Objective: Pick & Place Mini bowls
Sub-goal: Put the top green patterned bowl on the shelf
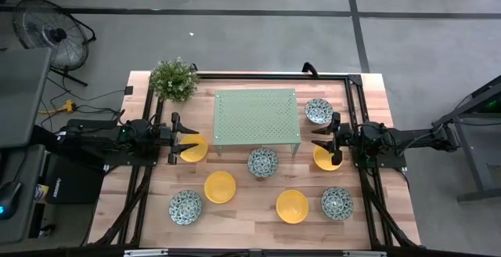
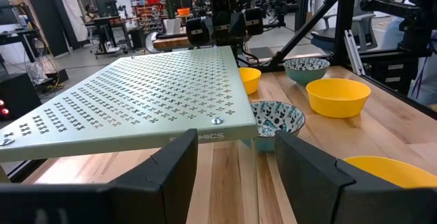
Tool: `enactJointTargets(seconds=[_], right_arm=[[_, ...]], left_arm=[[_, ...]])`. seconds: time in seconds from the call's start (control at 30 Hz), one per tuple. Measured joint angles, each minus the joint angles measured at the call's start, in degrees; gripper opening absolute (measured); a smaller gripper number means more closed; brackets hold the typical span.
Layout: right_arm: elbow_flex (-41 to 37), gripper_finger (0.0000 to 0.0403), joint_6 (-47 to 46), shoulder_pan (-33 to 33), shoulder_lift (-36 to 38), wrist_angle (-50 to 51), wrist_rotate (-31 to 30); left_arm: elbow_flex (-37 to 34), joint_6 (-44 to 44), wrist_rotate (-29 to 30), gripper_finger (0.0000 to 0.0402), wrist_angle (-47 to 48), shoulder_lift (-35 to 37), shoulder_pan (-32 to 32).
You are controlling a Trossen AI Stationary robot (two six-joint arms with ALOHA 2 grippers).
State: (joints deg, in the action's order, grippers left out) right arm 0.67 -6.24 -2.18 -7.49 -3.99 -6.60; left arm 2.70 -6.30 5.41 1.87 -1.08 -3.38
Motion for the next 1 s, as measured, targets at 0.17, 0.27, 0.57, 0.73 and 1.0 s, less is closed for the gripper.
enactJointTargets(seconds=[0.17, 0.27, 0.57, 0.73, 1.0], right_arm=[[0.0, 0.0165, -2.6, 0.0, 0.0, -0.1, 1.6], [0.0, 0.0165, -2.7, 0.0, 0.0, 0.0, 1.6], [0.5, 0.0165, 0.4, 0.0, 0.0, -2.1, -7.4], [5.9, 0.0165, 1.3, 0.0, 0.0, 2.7, -11.5], [20.3, 0.0165, 2.2, 0.0, -1.0, 22.6, -18.7]], left_arm=[[0.0, 0.0, 0.0, 0.0191, 0.0, 0.0, 0.0], [0.0, 0.0, 0.0, 0.0191, 0.0, 0.0, 0.0], [0.0, 0.0, 0.0, 0.0191, 0.0, 0.0, 0.0], [0.0, 0.0, 0.0, 0.0191, 0.0, 0.0, 0.0], [0.0, 0.0, 0.0, 0.0191, 0.0, 0.0, 0.0]])
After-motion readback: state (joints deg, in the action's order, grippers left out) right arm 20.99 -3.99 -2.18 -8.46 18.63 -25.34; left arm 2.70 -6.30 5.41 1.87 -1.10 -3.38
